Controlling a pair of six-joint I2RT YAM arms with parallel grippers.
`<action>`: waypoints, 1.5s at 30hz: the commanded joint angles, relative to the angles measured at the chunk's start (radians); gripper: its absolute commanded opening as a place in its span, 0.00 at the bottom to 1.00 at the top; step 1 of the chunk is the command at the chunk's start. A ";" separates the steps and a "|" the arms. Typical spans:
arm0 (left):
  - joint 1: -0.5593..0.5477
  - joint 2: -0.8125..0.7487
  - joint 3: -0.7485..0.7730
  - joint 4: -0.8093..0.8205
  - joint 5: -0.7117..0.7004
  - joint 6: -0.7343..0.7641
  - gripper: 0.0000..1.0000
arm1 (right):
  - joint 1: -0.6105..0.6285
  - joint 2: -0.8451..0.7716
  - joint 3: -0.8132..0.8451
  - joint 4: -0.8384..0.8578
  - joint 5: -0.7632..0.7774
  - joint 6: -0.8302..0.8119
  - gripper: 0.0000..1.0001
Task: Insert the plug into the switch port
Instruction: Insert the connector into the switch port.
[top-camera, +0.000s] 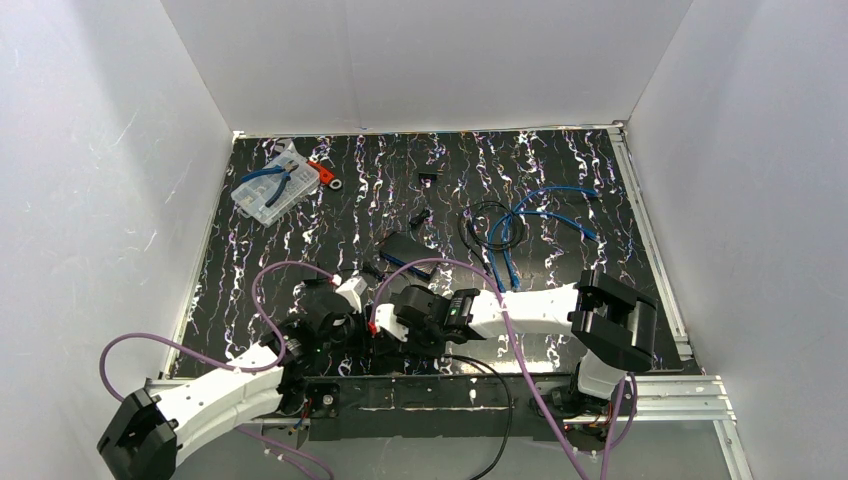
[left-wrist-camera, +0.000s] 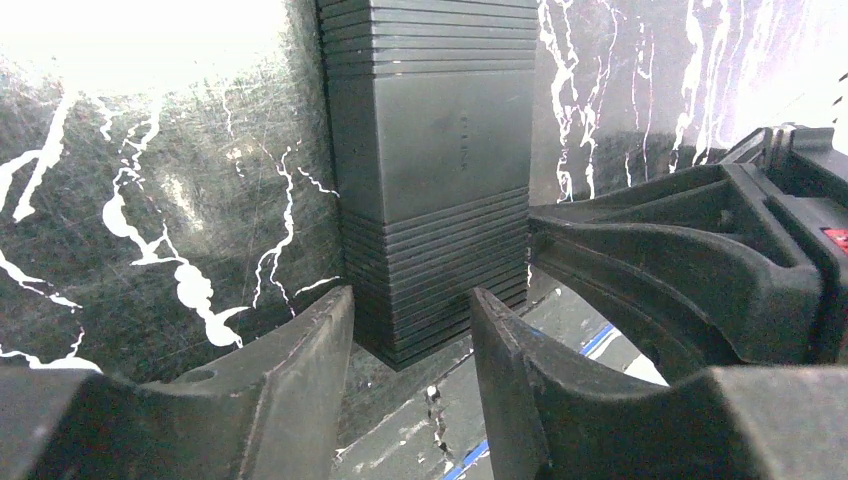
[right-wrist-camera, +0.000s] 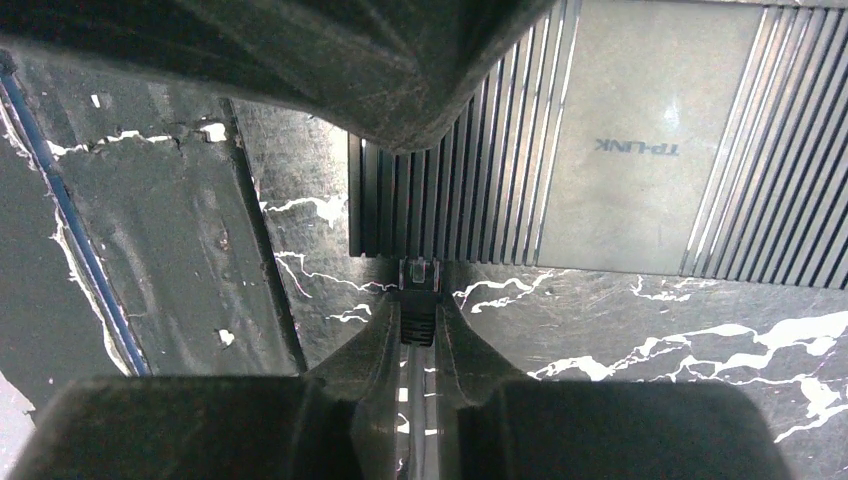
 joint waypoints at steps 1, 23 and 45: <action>-0.007 0.063 -0.007 -0.022 0.051 0.030 0.43 | 0.006 -0.009 0.032 0.100 -0.058 -0.039 0.01; -0.007 0.107 -0.017 0.056 0.133 0.030 0.32 | -0.046 -0.018 0.128 0.166 -0.159 0.047 0.01; -0.007 0.183 -0.045 0.226 0.220 -0.004 0.28 | -0.076 -0.040 0.195 0.333 -0.171 0.051 0.01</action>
